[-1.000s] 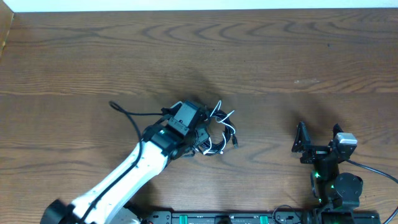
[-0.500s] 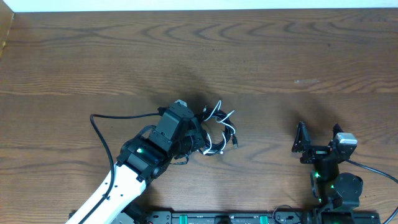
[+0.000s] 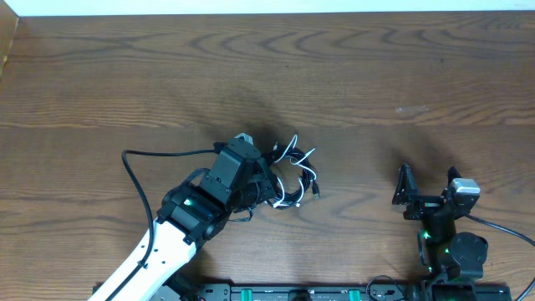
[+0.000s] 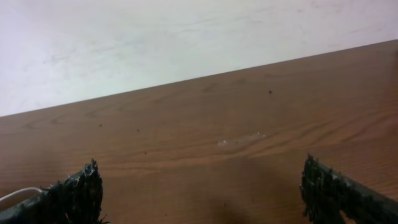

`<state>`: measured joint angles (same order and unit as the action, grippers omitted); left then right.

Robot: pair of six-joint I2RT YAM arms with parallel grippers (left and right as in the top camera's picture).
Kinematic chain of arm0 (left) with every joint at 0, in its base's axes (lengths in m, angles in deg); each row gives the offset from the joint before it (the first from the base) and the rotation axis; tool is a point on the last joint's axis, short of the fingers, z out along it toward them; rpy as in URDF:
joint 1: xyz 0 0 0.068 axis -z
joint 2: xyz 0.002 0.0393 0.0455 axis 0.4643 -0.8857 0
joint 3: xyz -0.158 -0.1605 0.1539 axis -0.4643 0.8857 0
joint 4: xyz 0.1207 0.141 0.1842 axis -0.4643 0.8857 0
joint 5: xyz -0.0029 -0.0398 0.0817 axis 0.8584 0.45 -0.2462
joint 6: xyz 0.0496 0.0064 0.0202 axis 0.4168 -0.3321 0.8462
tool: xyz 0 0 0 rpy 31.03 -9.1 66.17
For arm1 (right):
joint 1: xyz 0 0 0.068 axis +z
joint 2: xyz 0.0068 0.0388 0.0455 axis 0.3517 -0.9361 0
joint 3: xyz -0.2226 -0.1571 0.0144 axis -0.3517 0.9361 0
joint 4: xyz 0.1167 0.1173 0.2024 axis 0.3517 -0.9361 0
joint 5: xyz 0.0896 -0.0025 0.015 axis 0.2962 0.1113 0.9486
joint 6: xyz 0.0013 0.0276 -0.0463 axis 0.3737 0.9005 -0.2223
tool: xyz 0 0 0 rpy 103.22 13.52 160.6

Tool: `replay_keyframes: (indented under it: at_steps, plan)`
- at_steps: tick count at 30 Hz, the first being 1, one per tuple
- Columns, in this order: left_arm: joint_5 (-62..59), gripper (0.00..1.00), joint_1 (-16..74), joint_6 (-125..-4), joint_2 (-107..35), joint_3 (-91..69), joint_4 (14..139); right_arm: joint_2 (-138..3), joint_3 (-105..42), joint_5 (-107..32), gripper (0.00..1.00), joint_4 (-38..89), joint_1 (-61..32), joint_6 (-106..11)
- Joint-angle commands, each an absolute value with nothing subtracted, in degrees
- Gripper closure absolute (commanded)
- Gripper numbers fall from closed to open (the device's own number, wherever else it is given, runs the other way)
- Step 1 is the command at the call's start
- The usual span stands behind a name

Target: Untangle cables

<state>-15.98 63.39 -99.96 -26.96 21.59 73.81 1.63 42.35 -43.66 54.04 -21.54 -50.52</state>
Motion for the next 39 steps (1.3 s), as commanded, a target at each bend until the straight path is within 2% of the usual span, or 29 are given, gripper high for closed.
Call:
replay_keyframes:
  at_steps: [1,16,22,25,28,31,32,33,35,37,39]
  plan:
    - [-16.8,0.92,63.3,-103.5,-26.8,21.2,75.0,1.7,42.4,-43.7,0.01,53.8,-21.1,-50.0]
    - [-15.6,0.93,63.3,-105.5,-26.8,21.2,75.0,1.7,42.4,-43.7,0.01,53.8,-21.1,-50.0]
    - [-3.3,0.92,63.3,-91.9,-26.8,21.2,66.4,1.7,42.4,-43.7,0.01,53.8,-21.1,-50.0]
    - [5.0,0.92,63.0,-92.8,-26.8,21.2,60.8,1.7,42.4,-43.7,0.01,53.8,-21.1,-50.0]
    - [10.2,0.92,62.7,-98.5,-26.8,21.2,57.2,1.7,42.4,-43.7,0.01,53.8,-21.1,-50.0]
    - [10.5,0.92,61.5,-102.5,-26.8,21.2,56.0,1.7,42.4,-43.7,0.01,53.8,-21.1,-50.0]
    - [9.1,0.90,61.4,-101.8,-26.8,21.2,56.5,1.7,42.4,-43.7,0.01,53.8,-21.1,-50.0]
    - [5.1,0.57,61.3,-100.5,-26.9,21.2,58.3,1.7,42.4,-43.7,0.01,53.8,-21.1,-50.0]
    - [-4.1,0.37,61.3,-98.4,-26.9,21.2,62.5,1.7,42.4,-43.7,0.01,53.8,-21.1,-50.0]
    - [-13.2,0.25,61.3,-96.4,-26.9,21.2,67.5,1.7,42.4,-43.7,0.01,53.8,-21.1,-50.0]
    - [-20.4,0.23,61.3,-95.8,-26.9,21.2,73.2,1.7,42.4,-43.7,0.01,53.8,-21.1,-50.0]
